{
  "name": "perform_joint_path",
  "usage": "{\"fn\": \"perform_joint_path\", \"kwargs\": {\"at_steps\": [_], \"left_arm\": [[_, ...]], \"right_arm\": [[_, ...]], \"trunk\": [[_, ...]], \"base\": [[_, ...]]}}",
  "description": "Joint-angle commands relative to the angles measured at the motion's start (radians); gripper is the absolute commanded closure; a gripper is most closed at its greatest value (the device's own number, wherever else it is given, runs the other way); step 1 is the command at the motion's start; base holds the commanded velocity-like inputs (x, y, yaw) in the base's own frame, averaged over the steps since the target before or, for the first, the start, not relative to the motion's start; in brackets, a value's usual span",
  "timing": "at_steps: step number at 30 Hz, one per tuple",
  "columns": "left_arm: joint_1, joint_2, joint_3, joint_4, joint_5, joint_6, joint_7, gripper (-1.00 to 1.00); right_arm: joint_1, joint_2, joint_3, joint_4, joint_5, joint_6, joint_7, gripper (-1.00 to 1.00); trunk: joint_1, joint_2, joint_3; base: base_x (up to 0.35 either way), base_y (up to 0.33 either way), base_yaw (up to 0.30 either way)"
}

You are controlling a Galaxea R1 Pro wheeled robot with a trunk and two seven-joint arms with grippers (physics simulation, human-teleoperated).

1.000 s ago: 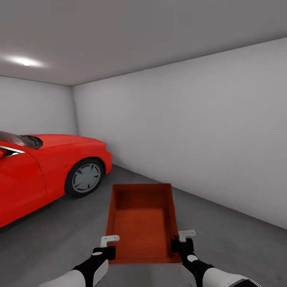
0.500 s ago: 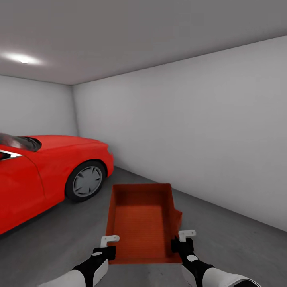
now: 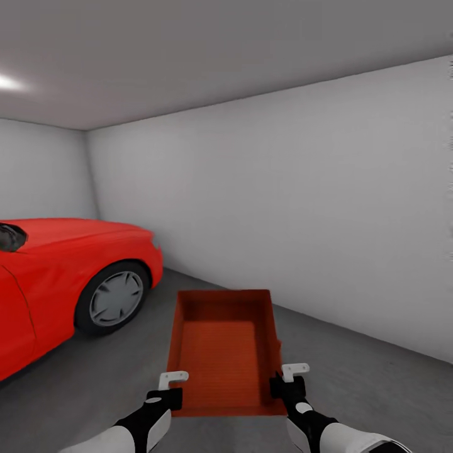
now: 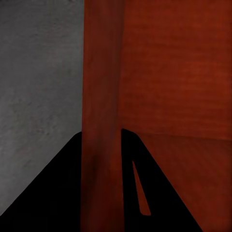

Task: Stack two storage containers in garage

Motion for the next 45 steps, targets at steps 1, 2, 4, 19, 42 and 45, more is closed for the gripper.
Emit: {"fn": "perform_joint_path", "kwargs": {"at_steps": [1, 2, 4, 19, 42, 45], "left_arm": [[0.0, 0.0, 0.005, -0.004, 0.006, 0.002, -0.001, 1.0], [0.0, 0.0, 0.005, -0.004, 0.006, 0.002, -0.001, 1.0], [0.0, 0.0, 0.005, -0.004, 0.006, 0.002, -0.001, 1.0], [0.0, 0.001, 0.005, -0.004, 0.006, 0.003, -0.001, 1.0], [0.0, 0.001, 0.005, -0.004, 0.007, 0.003, -0.001, 1.0], [0.0, 0.001, 0.005, -0.004, 0.006, 0.003, -0.001, 1.0]], "right_arm": [[-0.001, 0.001, -0.051, 0.002, -0.001, -0.001, 0.0, 1.0], [-0.001, 0.001, -0.051, 0.002, -0.001, -0.002, 0.0, 1.0], [-0.001, 0.001, -0.051, 0.002, -0.001, -0.002, 0.0, 1.0], [-0.001, 0.0, -0.051, 0.002, -0.001, -0.002, 0.0, 1.0], [-0.001, 0.001, -0.051, 0.002, -0.001, -0.002, -0.001, 1.0], [-0.001, 0.001, -0.051, 0.002, -0.001, -0.002, -0.001, 1.0]], "trunk": [[0.001, 0.0, 0.0], [0.001, 0.0, 0.0], [0.001, 0.0, 0.0], [0.001, 0.0, 0.0], [0.001, 0.0, 0.0], [0.001, 0.0, 0.0]], "base": [[0.308, 0.191, -0.281], [0.308, 0.191, -0.282], [0.307, 0.193, -0.282], [0.293, 0.23, -0.283], [0.262, 0.265, -0.283], [0.248, 0.271, -0.283]]}}
